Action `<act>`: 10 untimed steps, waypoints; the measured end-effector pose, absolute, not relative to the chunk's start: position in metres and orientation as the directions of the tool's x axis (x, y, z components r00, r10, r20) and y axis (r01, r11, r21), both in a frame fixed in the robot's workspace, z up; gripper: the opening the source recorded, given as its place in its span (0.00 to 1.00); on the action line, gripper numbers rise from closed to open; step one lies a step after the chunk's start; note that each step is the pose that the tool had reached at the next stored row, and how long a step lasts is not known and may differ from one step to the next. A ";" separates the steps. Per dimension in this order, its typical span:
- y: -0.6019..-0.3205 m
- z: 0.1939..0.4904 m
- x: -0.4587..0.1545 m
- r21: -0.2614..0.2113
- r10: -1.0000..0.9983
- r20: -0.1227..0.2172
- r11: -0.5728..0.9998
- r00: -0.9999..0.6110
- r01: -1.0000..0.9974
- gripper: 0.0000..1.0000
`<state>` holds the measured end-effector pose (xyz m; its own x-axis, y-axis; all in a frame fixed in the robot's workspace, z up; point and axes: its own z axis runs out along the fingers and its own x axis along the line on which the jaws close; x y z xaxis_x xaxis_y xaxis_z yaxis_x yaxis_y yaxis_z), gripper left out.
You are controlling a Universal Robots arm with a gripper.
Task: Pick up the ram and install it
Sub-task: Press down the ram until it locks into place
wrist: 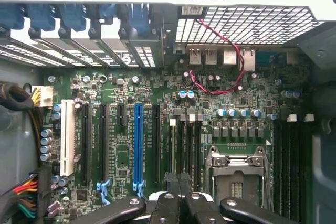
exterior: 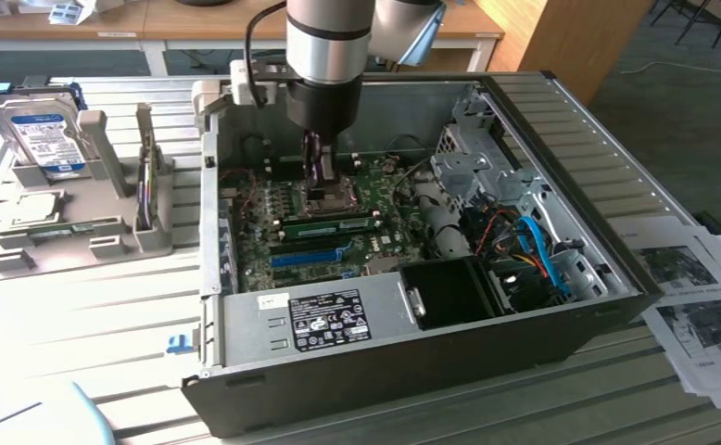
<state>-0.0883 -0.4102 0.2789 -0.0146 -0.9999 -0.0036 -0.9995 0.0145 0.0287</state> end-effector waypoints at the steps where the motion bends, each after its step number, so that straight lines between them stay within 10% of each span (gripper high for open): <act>1: -0.410 0.280 -0.088 0.029 -1.000 -0.003 0.015 -0.015 -0.999 0.09; 10: -0.410 0.293 -0.088 0.029 -1.000 -0.002 0.015 -0.015 -0.999 0.09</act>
